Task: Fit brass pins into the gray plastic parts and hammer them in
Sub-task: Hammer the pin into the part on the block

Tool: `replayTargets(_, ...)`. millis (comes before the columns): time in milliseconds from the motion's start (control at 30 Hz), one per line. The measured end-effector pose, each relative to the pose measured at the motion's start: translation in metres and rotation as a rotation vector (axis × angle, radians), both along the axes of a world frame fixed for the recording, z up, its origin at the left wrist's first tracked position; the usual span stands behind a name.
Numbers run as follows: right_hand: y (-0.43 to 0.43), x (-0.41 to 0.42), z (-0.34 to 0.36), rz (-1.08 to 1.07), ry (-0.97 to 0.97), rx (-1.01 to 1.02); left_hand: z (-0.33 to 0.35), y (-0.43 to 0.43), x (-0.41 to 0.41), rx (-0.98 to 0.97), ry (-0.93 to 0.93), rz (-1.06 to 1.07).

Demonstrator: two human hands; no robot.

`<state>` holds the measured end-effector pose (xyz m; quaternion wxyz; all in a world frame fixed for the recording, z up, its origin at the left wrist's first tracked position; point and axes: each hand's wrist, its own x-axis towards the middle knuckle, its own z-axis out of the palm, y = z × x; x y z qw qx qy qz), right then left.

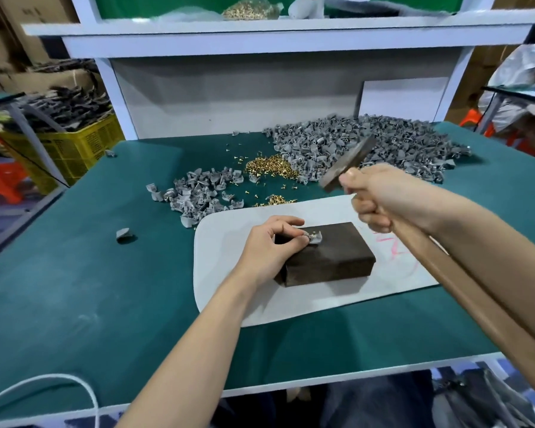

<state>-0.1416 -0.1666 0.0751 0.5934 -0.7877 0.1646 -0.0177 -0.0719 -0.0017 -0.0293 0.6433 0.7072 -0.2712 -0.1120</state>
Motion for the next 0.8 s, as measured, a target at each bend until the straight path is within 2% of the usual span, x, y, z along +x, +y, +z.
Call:
replayTargets(167, -0.050, 0.020, -0.016, 0.041, 0.019, 0.524, 0.000, 0.000, -0.001, -0.028, 0.024, 0.013)
replayTargets(367, -0.072, 0.040, -0.071, 0.035, 0.035, 0.903, 0.000, -0.001, 0.000, -0.031, 0.044, 0.021)
replayTargets(500, -0.085, 0.041, -0.094, 0.072, 0.022, 1.249, 0.000, -0.002, 0.000, -0.026, 0.027, 0.028)
replayTargets(800, -0.088, 0.042, -0.096, 0.084, 0.025, 1.227, 0.001, -0.003, -0.001, -0.022, 0.021, 0.030)
